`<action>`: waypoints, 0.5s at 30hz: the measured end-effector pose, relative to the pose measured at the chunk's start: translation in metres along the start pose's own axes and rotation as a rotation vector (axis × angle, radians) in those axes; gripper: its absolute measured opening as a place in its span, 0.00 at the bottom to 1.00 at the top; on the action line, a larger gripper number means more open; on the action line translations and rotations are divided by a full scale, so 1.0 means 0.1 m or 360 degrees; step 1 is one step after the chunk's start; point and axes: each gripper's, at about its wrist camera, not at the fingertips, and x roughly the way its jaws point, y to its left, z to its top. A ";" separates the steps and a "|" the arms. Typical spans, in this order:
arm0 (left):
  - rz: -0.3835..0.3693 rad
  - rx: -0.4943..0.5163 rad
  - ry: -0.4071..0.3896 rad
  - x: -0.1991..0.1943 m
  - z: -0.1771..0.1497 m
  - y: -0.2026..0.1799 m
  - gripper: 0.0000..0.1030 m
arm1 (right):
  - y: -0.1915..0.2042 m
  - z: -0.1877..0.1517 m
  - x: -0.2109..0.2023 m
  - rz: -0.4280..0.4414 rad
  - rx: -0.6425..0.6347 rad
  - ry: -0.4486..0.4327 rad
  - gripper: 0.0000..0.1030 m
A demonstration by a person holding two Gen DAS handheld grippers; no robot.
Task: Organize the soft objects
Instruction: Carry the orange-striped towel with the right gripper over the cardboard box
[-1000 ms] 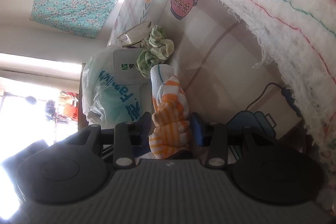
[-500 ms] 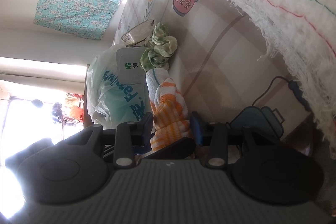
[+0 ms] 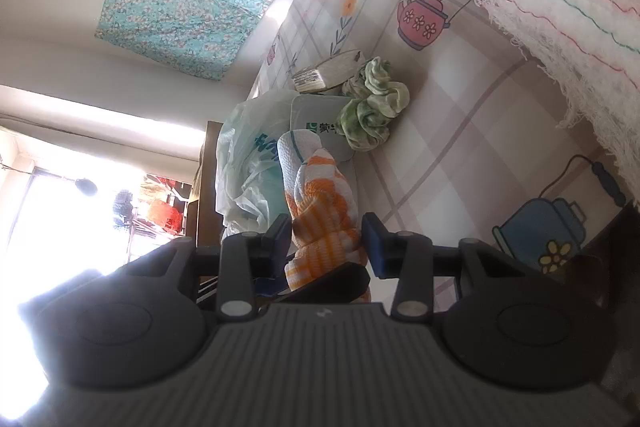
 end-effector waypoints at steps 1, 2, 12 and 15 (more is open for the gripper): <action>0.0006 -0.0001 -0.0019 -0.06 0.00 0.01 0.48 | 0.07 -0.01 0.00 0.0016 -0.0020 -0.0002 0.38; 0.0015 -0.0004 -0.0045 -0.14 0.00 0.03 0.48 | 0.13 -0.02 0.00 0.0031 -0.0040 -0.0002 0.38; 0.0226 -0.0201 -0.0324 -1.13 -0.20 0.55 0.48 | 1.12 -0.23 0.48 0.0265 -0.0320 0.0176 0.38; 0.0322 -0.0321 -0.0404 -1.48 -0.32 0.83 0.48 | 1.51 -0.34 0.80 0.0330 -0.0421 0.0300 0.38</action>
